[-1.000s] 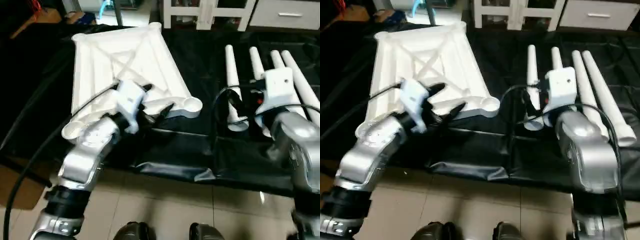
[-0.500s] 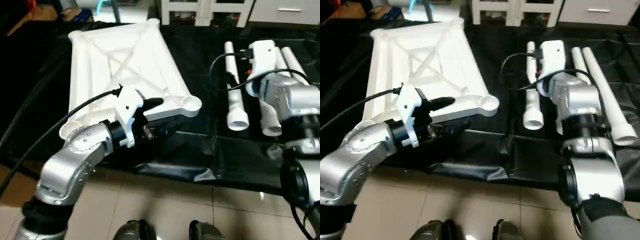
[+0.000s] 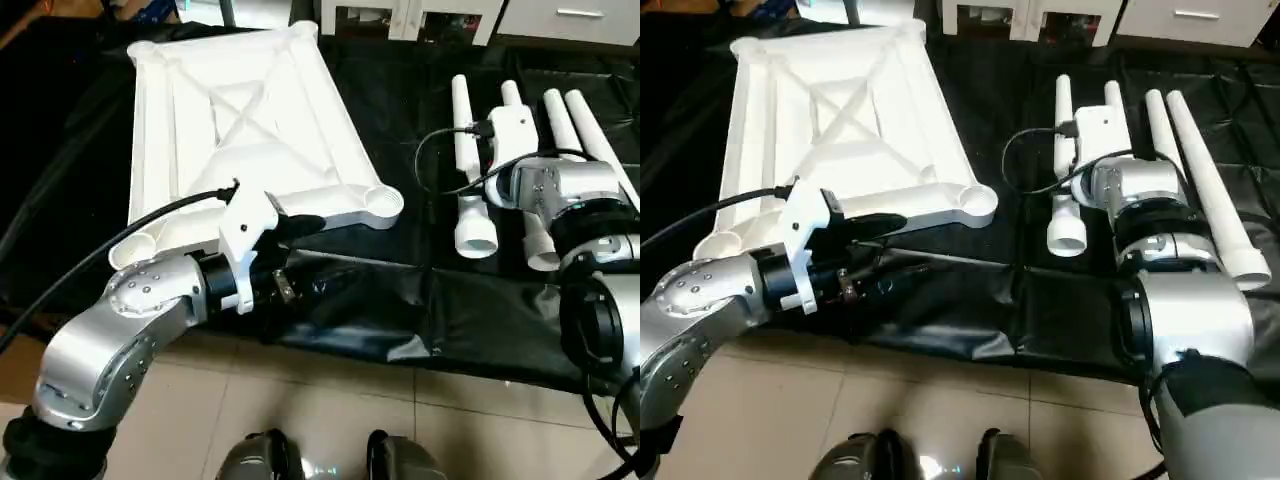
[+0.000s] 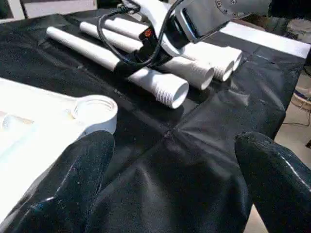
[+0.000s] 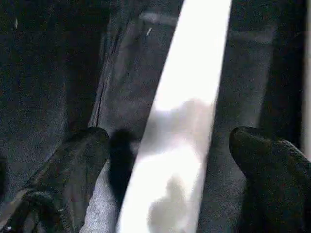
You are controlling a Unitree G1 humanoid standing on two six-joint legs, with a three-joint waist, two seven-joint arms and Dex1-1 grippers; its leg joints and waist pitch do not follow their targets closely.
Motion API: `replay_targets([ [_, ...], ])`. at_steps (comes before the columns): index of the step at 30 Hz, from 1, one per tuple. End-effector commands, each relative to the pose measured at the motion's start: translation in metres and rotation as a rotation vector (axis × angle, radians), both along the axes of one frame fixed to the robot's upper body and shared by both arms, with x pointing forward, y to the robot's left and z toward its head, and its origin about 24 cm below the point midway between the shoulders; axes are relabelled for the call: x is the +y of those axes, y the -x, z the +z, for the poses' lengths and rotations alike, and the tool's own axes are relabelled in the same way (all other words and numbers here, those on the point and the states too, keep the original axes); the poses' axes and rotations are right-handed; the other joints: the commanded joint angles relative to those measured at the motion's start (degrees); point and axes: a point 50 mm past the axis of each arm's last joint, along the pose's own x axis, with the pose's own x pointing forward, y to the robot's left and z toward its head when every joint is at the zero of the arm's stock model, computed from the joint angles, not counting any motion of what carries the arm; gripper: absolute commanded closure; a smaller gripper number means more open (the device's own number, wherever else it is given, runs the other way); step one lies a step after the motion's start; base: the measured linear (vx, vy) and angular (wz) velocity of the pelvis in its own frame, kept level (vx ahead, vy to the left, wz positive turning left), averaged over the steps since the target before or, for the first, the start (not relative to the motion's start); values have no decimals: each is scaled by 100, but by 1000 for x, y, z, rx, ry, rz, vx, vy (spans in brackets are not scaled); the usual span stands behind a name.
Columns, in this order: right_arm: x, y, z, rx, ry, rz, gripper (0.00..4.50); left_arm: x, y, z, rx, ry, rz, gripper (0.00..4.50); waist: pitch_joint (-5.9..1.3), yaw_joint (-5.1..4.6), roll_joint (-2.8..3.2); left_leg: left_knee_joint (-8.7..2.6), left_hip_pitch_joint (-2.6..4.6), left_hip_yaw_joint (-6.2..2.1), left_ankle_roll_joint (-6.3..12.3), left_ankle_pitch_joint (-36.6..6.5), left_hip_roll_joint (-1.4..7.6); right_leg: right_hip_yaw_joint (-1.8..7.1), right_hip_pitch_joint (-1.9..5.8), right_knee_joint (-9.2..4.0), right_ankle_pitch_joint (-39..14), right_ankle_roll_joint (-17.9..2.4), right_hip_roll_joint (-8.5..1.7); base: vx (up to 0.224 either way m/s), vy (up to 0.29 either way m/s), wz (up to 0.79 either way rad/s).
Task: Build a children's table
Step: Pick table leg
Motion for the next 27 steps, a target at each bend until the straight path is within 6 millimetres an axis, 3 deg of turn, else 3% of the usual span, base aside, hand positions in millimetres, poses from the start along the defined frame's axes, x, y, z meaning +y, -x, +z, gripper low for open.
replay_targets([
  [1, 2, 2, -4, 31, -23, 11, 0, 2, 3, 4, -14, -6, 2, 6, -456, 16, -34, -332, 205, -164, 660, 70, 450, 225, 339, -204, 282, -2056, -433, 0, 0, 0],
  [5, -3, 6, -15, 76, -58, -11, 19, 2, 3, 5, -14, -9, 12, 2, -469, 27, -59, -313, 203, -162, 730, 283, 457, 223, 333, -169, 577, -2099, -427, 0, 0, 0],
  [12, -11, 12, -23, 122, -100, -56, 70, 0, 3, 5, -18, -8, 17, 0, -452, 45, -68, -322, 202, -157, 677, 141, 455, 222, 331, -191, 317, -2076, -431, 0, 0, 0],
  [17, -15, 12, -22, 116, -120, -72, 106, 0, 2, 6, -25, -8, 20, 0, -461, 48, -70, -316, 196, -154, 647, 96, 450, 225, 338, -194, 297, -2084, -435, 0, 0, 0],
  [19, -16, 12, -20, 110, -139, -82, 139, 0, 1, 6, -27, -6, 21, 0, -470, 52, -64, -312, 196, -155, 657, 131, 452, 223, 339, -189, 350, -2094, -434, 0, 0, 0],
  [27, -23, 14, -22, 109, -170, -110, 195, -1, -5, 7, -47, 16, 52, 0, -523, 69, -75, -273, 179, -153, 784, 288, 445, 213, 349, -156, 542, -2157, -426, 0, 0, 0],
])
